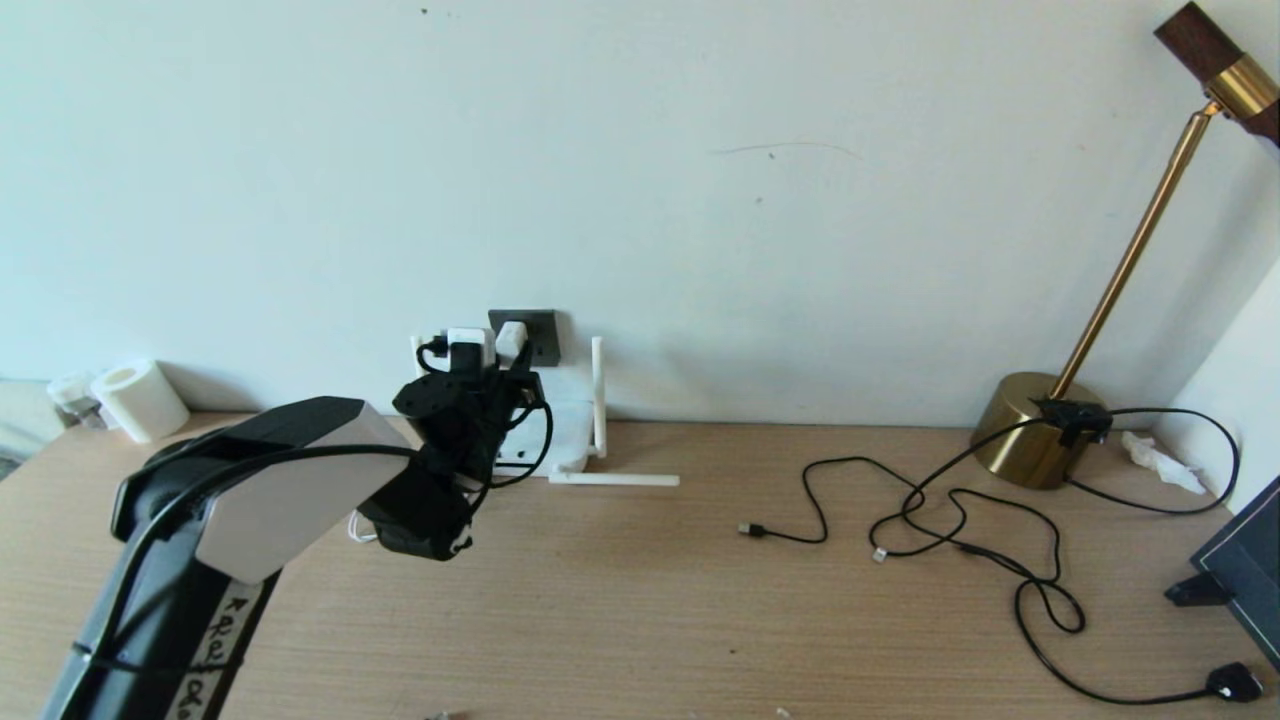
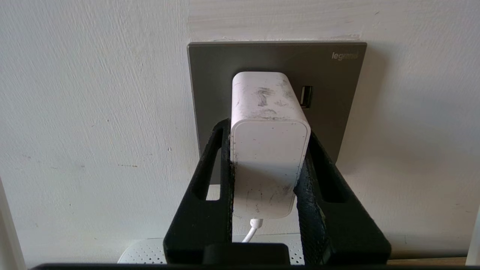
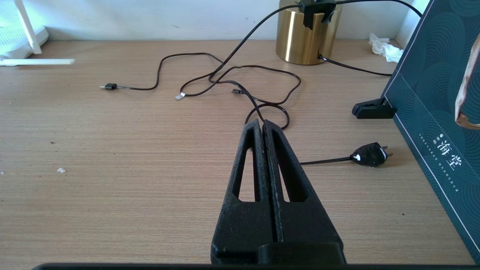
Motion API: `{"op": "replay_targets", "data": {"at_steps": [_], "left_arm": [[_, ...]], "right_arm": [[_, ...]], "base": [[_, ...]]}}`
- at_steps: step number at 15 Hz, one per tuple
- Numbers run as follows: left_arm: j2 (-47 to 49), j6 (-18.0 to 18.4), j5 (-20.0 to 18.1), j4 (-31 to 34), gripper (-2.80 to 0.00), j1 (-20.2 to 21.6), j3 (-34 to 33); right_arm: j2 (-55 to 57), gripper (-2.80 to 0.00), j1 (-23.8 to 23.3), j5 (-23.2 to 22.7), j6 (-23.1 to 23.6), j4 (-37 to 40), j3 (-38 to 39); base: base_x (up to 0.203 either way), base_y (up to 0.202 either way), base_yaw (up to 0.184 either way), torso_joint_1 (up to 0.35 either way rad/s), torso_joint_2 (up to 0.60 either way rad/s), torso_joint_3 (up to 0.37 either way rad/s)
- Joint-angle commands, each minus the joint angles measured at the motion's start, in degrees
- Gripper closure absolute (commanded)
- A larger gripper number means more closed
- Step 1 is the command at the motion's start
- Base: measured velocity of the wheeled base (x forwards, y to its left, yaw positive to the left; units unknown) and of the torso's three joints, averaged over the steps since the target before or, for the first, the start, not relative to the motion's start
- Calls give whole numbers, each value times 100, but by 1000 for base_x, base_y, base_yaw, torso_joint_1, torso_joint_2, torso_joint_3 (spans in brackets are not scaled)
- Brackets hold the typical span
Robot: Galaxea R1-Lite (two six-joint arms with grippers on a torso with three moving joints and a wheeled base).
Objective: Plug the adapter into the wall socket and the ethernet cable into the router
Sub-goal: Plug plug into socket
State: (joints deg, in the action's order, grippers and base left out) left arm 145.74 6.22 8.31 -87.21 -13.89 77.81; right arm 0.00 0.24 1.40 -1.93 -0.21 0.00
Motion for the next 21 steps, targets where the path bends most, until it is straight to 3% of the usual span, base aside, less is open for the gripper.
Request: {"op": "replay_targets", "data": {"at_steps": [1, 21], "left_arm": [[-28, 2, 4, -45, 0, 0, 6], [235, -6, 144, -45, 0, -16, 290]], "right_arm": [[0, 0, 2, 0, -1, -2, 0], [0, 0, 2, 0, -1, -6, 0]], "base": [[0, 0, 0, 0, 0, 0], [0, 0, 0, 0, 0, 0]]}}
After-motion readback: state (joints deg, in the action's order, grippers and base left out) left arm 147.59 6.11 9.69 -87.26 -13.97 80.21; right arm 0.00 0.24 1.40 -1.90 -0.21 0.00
